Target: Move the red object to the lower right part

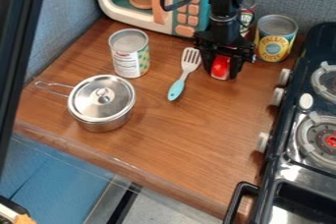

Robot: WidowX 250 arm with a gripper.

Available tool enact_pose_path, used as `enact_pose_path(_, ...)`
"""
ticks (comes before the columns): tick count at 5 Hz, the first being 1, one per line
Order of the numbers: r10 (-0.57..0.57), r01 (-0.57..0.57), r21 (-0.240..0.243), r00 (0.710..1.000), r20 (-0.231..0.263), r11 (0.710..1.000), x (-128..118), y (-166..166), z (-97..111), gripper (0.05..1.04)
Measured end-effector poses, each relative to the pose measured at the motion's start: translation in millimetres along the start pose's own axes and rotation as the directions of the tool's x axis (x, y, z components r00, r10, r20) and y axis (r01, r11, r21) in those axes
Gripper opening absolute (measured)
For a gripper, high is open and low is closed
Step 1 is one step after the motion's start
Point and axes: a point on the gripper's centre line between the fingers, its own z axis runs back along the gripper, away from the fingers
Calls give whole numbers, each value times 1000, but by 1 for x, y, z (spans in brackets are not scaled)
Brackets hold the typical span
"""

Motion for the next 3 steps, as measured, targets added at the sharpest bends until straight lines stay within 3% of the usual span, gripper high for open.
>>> enact_pose_path(1,-26,26,0,1000,-1,1000,-1,-6,0,574)
enact_pose_path(2,-44,44,3,998,38,999,-3,-9,21,574)
enact_pose_path(3,-88,89,1,993,83,996,-21,-26,52,574)
